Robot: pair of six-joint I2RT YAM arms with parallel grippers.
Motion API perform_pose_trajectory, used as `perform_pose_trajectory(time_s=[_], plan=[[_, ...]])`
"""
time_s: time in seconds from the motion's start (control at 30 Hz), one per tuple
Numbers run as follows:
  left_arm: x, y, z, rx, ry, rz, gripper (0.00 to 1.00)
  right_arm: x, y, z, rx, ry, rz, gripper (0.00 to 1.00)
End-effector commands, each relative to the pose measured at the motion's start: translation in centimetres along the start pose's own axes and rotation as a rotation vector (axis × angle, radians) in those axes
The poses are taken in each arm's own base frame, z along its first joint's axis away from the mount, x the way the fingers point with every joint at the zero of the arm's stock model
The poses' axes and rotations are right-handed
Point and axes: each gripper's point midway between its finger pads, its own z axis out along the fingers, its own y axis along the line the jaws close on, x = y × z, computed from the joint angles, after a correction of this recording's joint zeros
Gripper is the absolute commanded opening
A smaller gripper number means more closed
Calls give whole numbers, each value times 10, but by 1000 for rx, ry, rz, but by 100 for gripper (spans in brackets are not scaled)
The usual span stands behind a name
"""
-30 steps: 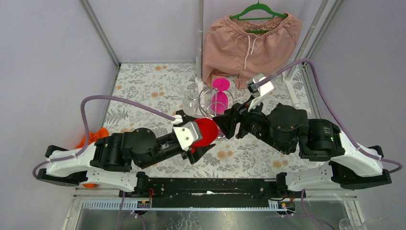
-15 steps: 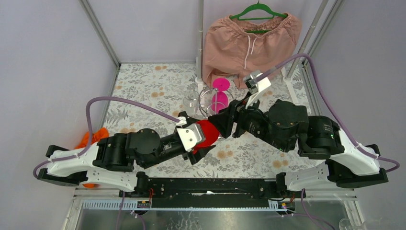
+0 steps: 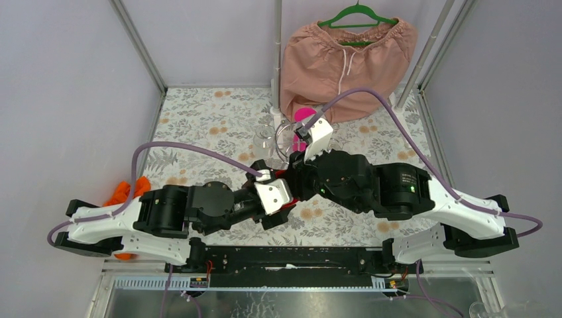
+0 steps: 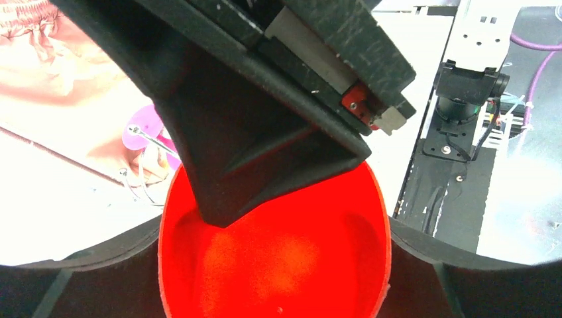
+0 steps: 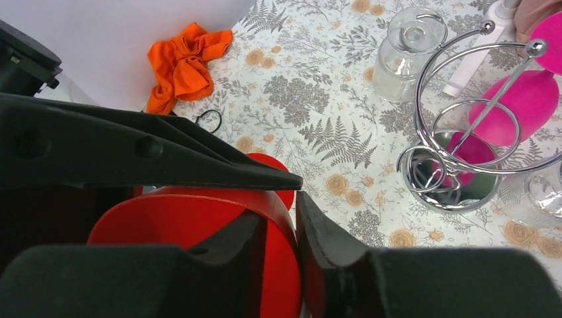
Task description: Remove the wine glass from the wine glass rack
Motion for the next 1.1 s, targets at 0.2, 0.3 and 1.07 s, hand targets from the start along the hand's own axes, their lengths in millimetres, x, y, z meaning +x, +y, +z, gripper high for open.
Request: perform_pose_trajectory(time_s=[0.2, 0.3, 1.07], plan=[[-29, 19, -4, -89, -95, -55, 37, 3, 0, 2, 9, -7, 20, 3], [-28, 18, -1, -92, -90, -63, 59, 5, 0, 6, 20, -3, 10, 0], [-57, 77, -37, -354, -177, -267, 99, -8, -45, -19, 185, -78, 38, 0]])
